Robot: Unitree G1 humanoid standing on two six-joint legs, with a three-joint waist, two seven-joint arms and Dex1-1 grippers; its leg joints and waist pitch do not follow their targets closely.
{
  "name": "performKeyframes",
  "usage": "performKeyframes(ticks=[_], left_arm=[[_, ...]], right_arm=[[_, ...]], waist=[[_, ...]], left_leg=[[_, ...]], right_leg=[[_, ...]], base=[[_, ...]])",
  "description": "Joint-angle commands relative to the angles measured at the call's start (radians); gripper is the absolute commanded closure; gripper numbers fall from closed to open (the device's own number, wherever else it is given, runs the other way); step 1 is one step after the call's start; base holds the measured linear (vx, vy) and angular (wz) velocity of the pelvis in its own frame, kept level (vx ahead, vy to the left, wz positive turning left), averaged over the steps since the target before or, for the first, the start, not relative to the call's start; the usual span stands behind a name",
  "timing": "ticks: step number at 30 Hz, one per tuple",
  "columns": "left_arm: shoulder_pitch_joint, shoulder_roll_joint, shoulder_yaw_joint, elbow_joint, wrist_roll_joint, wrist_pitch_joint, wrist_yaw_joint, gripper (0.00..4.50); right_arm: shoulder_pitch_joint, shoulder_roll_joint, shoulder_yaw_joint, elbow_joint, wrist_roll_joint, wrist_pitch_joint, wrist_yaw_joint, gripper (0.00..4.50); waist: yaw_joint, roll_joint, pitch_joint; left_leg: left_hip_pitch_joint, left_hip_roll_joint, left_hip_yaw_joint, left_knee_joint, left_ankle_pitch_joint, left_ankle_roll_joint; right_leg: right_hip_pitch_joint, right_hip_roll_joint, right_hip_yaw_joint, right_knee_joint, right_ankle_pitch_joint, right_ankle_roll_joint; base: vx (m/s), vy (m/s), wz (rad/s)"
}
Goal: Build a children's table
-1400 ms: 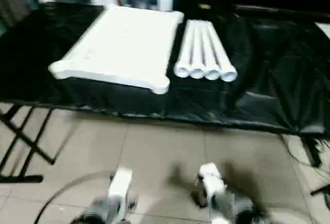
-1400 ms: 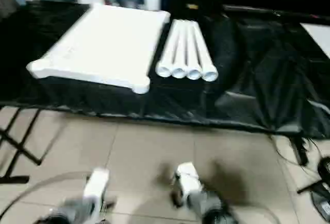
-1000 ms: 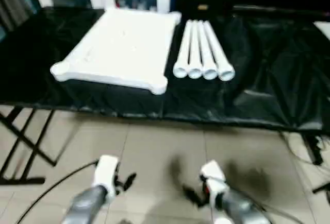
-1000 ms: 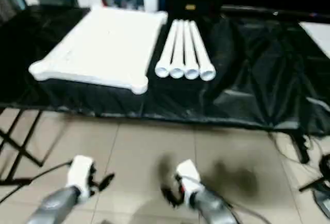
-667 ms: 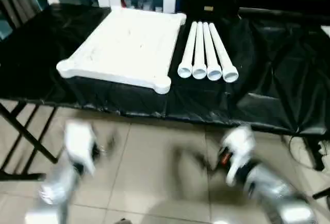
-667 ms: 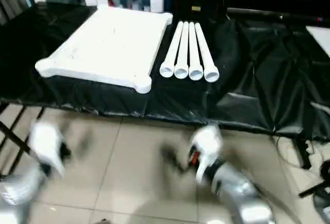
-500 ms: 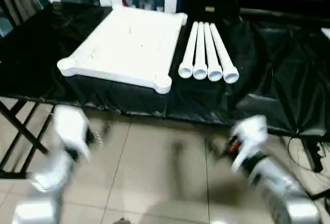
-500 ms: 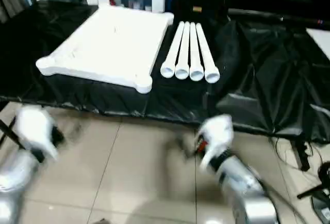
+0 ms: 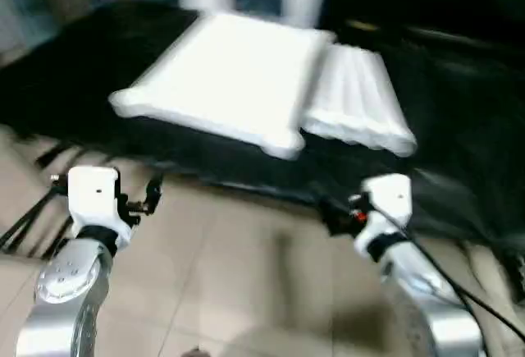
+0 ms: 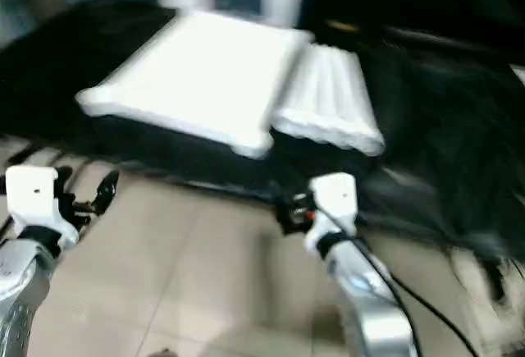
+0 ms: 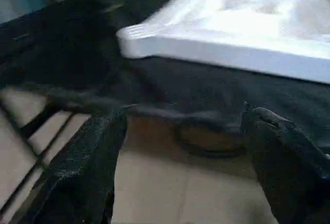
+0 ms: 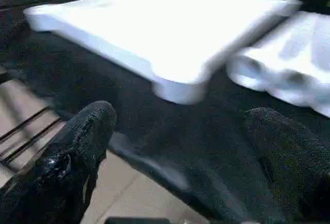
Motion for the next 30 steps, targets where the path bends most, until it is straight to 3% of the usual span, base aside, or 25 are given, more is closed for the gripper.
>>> performKeyframes(ticks=[1, 2, 3, 4, 5, 6, 7, 8, 9, 11, 12, 13, 14, 15, 17, 20, 21, 22, 23, 24, 25, 27, 28, 29, 30], left_arm=[[-0.018, -0.014, 0.011, -0.002, -0.007, 0.014, 0.019, 0.50], [-0.021, -0.020, 0.009, 0.000, -0.006, 0.016, 0.023, 0.50], [-0.021, -0.021, 0.007, -0.001, -0.004, 0.016, 0.024, 0.50], [-0.019, -0.020, 0.000, 0.003, -0.001, 0.015, 0.021, 0.50], [-0.019, -0.020, 0.000, 0.003, -0.001, 0.015, 0.021, 0.50], [-0.023, -0.027, -0.010, 0.010, 0.000, 0.019, 0.026, 0.50], [-0.028, -0.034, -0.011, 0.016, -0.002, 0.019, 0.033, 0.50], [-0.032, -0.039, -0.013, 0.023, -0.003, 0.015, 0.036, 0.50], [-0.041, -0.043, -0.019, 0.035, -0.002, 0.010, 0.040, 0.50], [-0.051, -0.048, -0.027, 0.048, 0.001, 0.004, 0.043, 0.50], [-0.083, -0.056, -0.042, 0.084, 0.007, -0.013, 0.043, 0.50], [-0.104, -0.060, -0.052, 0.103, 0.012, -0.018, 0.041, 0.50], [-0.106, -0.060, -0.053, 0.105, 0.013, -0.019, 0.041, 0.50], [-0.122, -0.060, -0.063, 0.123, 0.019, -0.025, 0.038, 0.50], [-0.184, -0.059, -0.094, 0.182, 0.041, -0.039, 0.029, 0.50], [-0.259, -0.061, -0.121, 0.264, 0.044, -0.069, 0.014, 0.50], [-0.278, -0.062, -0.129, 0.285, 0.045, -0.075, 0.008, 0.50], [-0.301, -0.063, -0.139, 0.309, 0.048, -0.080, 0.003, 0.50], [-0.306, -0.063, -0.141, 0.314, 0.049, -0.081, 0.002, 0.50], [-0.348, -0.063, -0.153, 0.359, 0.047, -0.095, -0.019, 0.50], [-0.363, -0.062, -0.158, 0.376, 0.046, -0.096, -0.030, 0.50], [-0.379, -0.067, -0.161, 0.398, 0.035, -0.088, -0.052, 0.50], [-0.379, -0.067, -0.161, 0.398, 0.035, -0.088, -0.052, 0.50], [-0.388, -0.065, -0.168, 0.414, 0.035, -0.089, -0.063, 0.50], [-0.401, -0.058, -0.189, 0.430, 0.036, -0.090, -0.083, 0.50]], right_arm=[[-0.023, -0.007, 0.008, 0.032, 0.002, -0.011, 0.004, 0.00], [-0.033, -0.011, 0.011, 0.043, 0.005, -0.013, 0.005, 0.00], [-0.036, -0.012, 0.011, 0.045, 0.005, -0.013, 0.006, 0.00], [-0.045, -0.011, 0.012, 0.051, 0.004, -0.014, 0.007, 0.00], [-0.045, -0.011, 0.012, 0.051, 0.004, -0.014, 0.007, 0.00], [-0.067, -0.006, 0.007, 0.064, 0.000, -0.013, 0.015, 0.00], [-0.081, -0.003, 0.001, 0.075, 0.000, -0.015, 0.016, 0.00], [-0.093, 0.004, -0.005, 0.084, 0.004, -0.016, 0.014, 0.00], [-0.104, 0.009, -0.015, 0.093, 0.014, -0.024, 0.013, 0.00], [-0.114, 0.012, -0.026, 0.105, 0.025, -0.030, 0.013, 0.00], [-0.142, 0.017, -0.039, 0.136, 0.036, -0.032, 0.001, 0.00], [-0.158, 0.015, -0.043, 0.152, 0.038, -0.034, -0.001, 0.00], [-0.160, 0.015, -0.043, 0.154, 0.038, -0.035, -0.002, 0.00], [-0.167, 0.018, -0.049, 0.163, 0.035, -0.046, -0.013, 0.00], [-0.193, 0.023, -0.082, 0.191, 0.037, -0.057, -0.036, 0.00], [-0.207, 0.011, -0.095, 0.217, 0.006, -0.068, -0.051, 0.00], [-0.206, 0.009, -0.103, 0.215, 0.003, -0.067, -0.060, 0.00], [-0.206, 0.007, -0.117, 0.210, 0.004, -0.064, -0.071, 0.00], [-0.206, 0.006, -0.121, 0.209, 0.005, -0.063, -0.073, 0.00], [-0.197, 0.008, -0.143, 0.176, 0.000, -0.055, -0.108, 0.00], [-0.185, 0.010, -0.151, 0.150, -0.006, -0.043, -0.126, 0.00], [-0.151, 0.019, -0.168, 0.090, -0.007, -0.021, -0.150, 0.00], [-0.151, 0.019, -0.168, 0.090, -0.007, -0.021, -0.150, 0.00], [-0.118, 0.026, -0.176, 0.044, -0.004, -0.012, -0.165, 0.00], [-0.041, 0.043, -0.190, -0.050, -0.009, 0.009, -0.194, 0.00]], waist=[[-0.011, 0.035, -0.052], [-0.026, 0.032, -0.052], [-0.041, 0.032, -0.058], [-0.050, 0.014, -0.057], [-0.050, 0.014, -0.057], [-0.045, -0.021, -0.046], [0.000, -0.102, -0.034], [0.033, -0.046, -0.013], [0.013, -0.077, -0.020], [0.024, -0.059, -0.021], [0.021, -0.054, -0.010], [0.035, 0.001, -0.037], [0.020, 0.020, -0.040], [-0.019, 0.025, -0.070], [-0.009, 0.029, -0.072], [-0.012, 0.005, -0.051], [-0.021, -0.044, -0.048], [-0.006, -0.057, -0.042], [0.007, -0.072, -0.031], [0.016, -0.083, -0.043], [0.018, -0.050, -0.035], [0.057, 0.019, -0.052], [0.065, 0.009, -0.046], [0.076, 0.067, -0.062], [0.049, 0.092, -0.077]], left_leg=[[0.068, 0.000, -0.057, -0.065, 0.060, 0.395], [0.101, 0.010, -0.101, -0.061, 0.095, 0.479], [0.184, 0.054, -0.204, -0.052, 0.174, 0.645], [0.188, 0.086, -0.268, -0.058, 0.303, 0.736], [0.188, 0.086, -0.268, -0.058, 0.303, 0.736], [0.097, -0.043, -0.248, -0.054, 0.200, 0.548], [-0.077, -0.159, -0.121, 0.055, -0.028, 0.360], [-0.047, -0.128, -0.078, 0.125, -0.137, 0.291], [-0.071, -0.065, -0.065, 0.181, -0.106, 0.182], [-0.063, -0.032, -0.024, 0.138, -0.016, 0.138], [-0.013, -0.008, -0.001, 0.049, 0.005, 0.098], [0.026, 0.022, 0.010, -0.035, 0.072, 0.094], [0.081, 0.053, -0.032, -0.080, -0.012, 0.135], [0.199, 0.144, -0.132, -0.092, -0.237, 0.227], [0.173, 0.114, -0.121, -0.061, -0.151, 0.322], [0.106, 0.072, -0.010, -0.100, -0.089, 0.368], [0.094, 0.033, 0.029, -0.096, -0.177, 0.317], [0.080, -0.044, 0.083, -0.039, -0.309, 0.211], [0.087, -0.062, 0.073, 0.037, -0.287, 0.174], [0.038, -0.058, 0.039, 0.116, -0.166, 0.127], [0.051, -0.078, 0.043, 0.119, -0.188, 0.033], [-0.016, -0.069, -0.004, 0.145, -0.098, -0.077], [-0.040, -0.063, -0.025, 0.156, -0.037, -0.102], [-0.052, -0.047, -0.047, 0.151, 0.020, -0.126], [-0.035, -0.033, -0.033, 0.026, 0.173, -0.112]], right_leg=[[0.011, 0.021, 0.003, -0.002, -0.154, -0.139], [-0.024, 0.040, 0.009, 0.037, -0.143, -0.130], [-0.121, 0.043, 0.043, 0.134, -0.212, -0.085], [-0.167, 0.009, 0.102, 0.192, -0.248, -0.016], [-0.167, 0.009, 0.102, 0.192, -0.248, -0.016], [-0.130, -0.019, 0.196, 0.113, -0.124, 0.018], [0.040, -0.104, 0.281, -0.030, -0.103, 0.163], [0.025, -0.212, 0.308, -0.084, -0.186, 0.155], [0.045, -0.236, 0.255, -0.073, -0.295, 0.126], [0.066, -0.218, 0.158, -0.100, -0.356, 0.003], [0.059, -0.122, 0.166, -0.092, -0.441, -0.161], [0.083, -0.059, 0.109, -0.063, -0.365, -0.195], [0.030, 0.004, 0.084, -0.003, -0.287, -0.148], [-0.102, 0.029, 0.083, 0.170, -0.224, -0.064], [-0.165, 0.022, 0.098, 0.231, -0.122, 0.035], [-0.198, 0.014, 0.097, 0.211, 0.111, 0.001], [-0.155, -0.016, 0.136, 0.105, 0.151, -0.042], [-0.095, -0.076, 0.224, 0.007, -0.166, -0.073], [-0.082, -0.122, 0.267, -0.057, -0.505, -0.083], [-0.013, -0.168, 0.310, -0.070, -0.809, -0.148], [0.000, -0.098, 0.384, -0.058, -0.713, -0.273], [0.050, -0.058, 0.446, -0.003, -0.321, -0.392], [0.029, -0.028, 0.466, 0.001, -0.095, -0.383], [0.016, -0.027, 0.479, 0.018, 0.044, -0.362], [-0.049, 0.081, 0.424, 0.072, 0.305, -0.126]], base=[[0.193, 0.013, 0.77], [0.216, 0.002, 0.75], [0.159, -0.045, 0.63], [0.159, -0.045, 0.63], [0.114, -0.098, 0.52], [0.083, -0.101, 0.62], [0.083, -0.101, 0.62], [0.069, -0.042, 0.82], [0.088, -0.018, 0.69], [0.107, -0.016, 0.61], [0.155, 0.013, 0.36], [0.155, 0.013, 0.36], [0.147, 0.055, 0.20], [0.164, 0.063, 0.13], [0.168, 0.046, 0.07], [0.131, 0.003, 0.01], [0.140, -0.073, 0.03], [0.140, -0.073, 0.03], [0.166, -0.090, 0.15], [0.172, -0.050, -0.04], [0.172, -0.050, -0.04], [0.165, 0.041, -0.45], [0.160, 0.068, -0.49], [0.138, 0.128, -0.44], [0.086, 0.176, -0.51]])
